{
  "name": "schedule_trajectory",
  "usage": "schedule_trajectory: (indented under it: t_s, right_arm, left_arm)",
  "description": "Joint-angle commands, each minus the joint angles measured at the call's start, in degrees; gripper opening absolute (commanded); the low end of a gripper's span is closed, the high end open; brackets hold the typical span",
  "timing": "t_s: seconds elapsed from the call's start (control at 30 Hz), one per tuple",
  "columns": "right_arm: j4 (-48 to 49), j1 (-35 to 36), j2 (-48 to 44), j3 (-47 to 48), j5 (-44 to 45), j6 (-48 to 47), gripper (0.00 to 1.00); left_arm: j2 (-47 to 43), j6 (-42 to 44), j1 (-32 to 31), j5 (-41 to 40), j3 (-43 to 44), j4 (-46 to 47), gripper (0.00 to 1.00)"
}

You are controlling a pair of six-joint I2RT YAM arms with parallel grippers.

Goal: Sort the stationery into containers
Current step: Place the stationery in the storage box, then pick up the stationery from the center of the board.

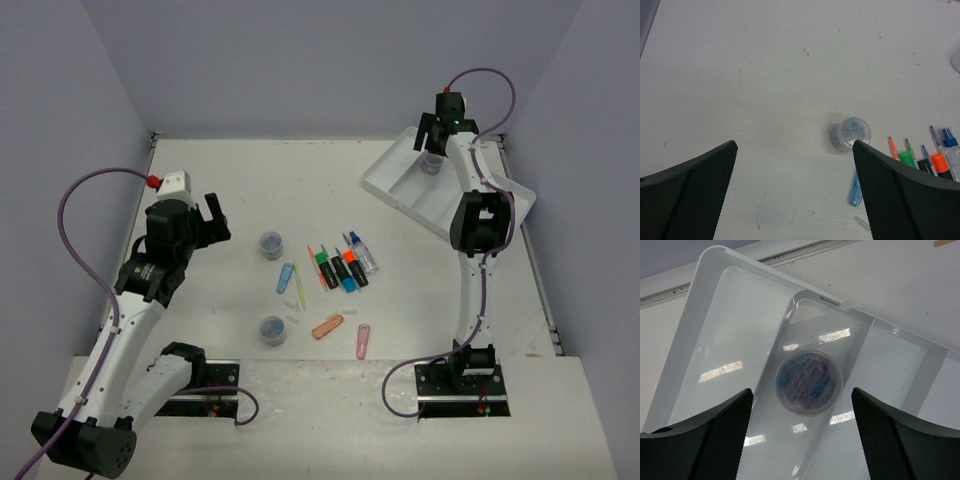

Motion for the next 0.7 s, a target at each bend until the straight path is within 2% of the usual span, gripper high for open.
schedule_trajectory:
  t_s: [0.0, 0.03, 0.13, 0.27, 0.33, 0.43, 0.5, 0.57, 0.67]
  right_arm:
    - [1.39, -0.11, -1.18, 3.33, -0.96, -1.78, 0.93]
    - [1.22, -0.09, -1.84, 3.29, -1.06, -1.73, 0.99]
    - [0.48, 0.57, -4.07, 2.5, -3.41, -1.49, 0.99]
    - [3.76, 6.21, -12.55, -5.39, -7.11, -2.93, 0.98]
    - [8.3, 15.47, -21.81, -16.39, -7.71, -4.73, 0.99]
    - [8.3, 28.54, -25.94, -22.18, -10.2, -2.36, 0.99]
    - [10.38, 34.07, -25.86, -24.32, -11.78, -0.52, 0.99]
    - [10.0, 40.92, -23.64, -22.58, -11.12, 0.71, 0.99]
    - [6.04, 46.12, -15.76, -16.16, -10.54, 1.21, 0.99]
  left_arm:
    - [-0.95, 1.15, -0.42, -0.2, -0.14, 2.22, 1.0]
    - [-0.95, 1.15, -0.42, -0.21, -0.14, 2.22, 1.0]
    - [-0.95, 1.09, -0.42, -0.6, -0.07, 2.22, 1.0]
    - [-0.61, 0.16, -0.17, -3.99, 0.79, 0.94, 1.0]
    - [-0.74, -2.59, 0.94, -9.72, 2.07, -1.7, 1.0]
    - [-1.21, -8.44, 2.64, -17.95, 3.45, -4.5, 1.0]
    - [-1.56, -10.59, 3.87, -19.68, 3.98, -6.1, 1.0]
    - [-2.16, -13.31, 4.15, -23.11, 4.84, -7.67, 1.0]
    - [-3.29, -15.61, 4.42, -26.75, 5.65, -10.3, 1.0]
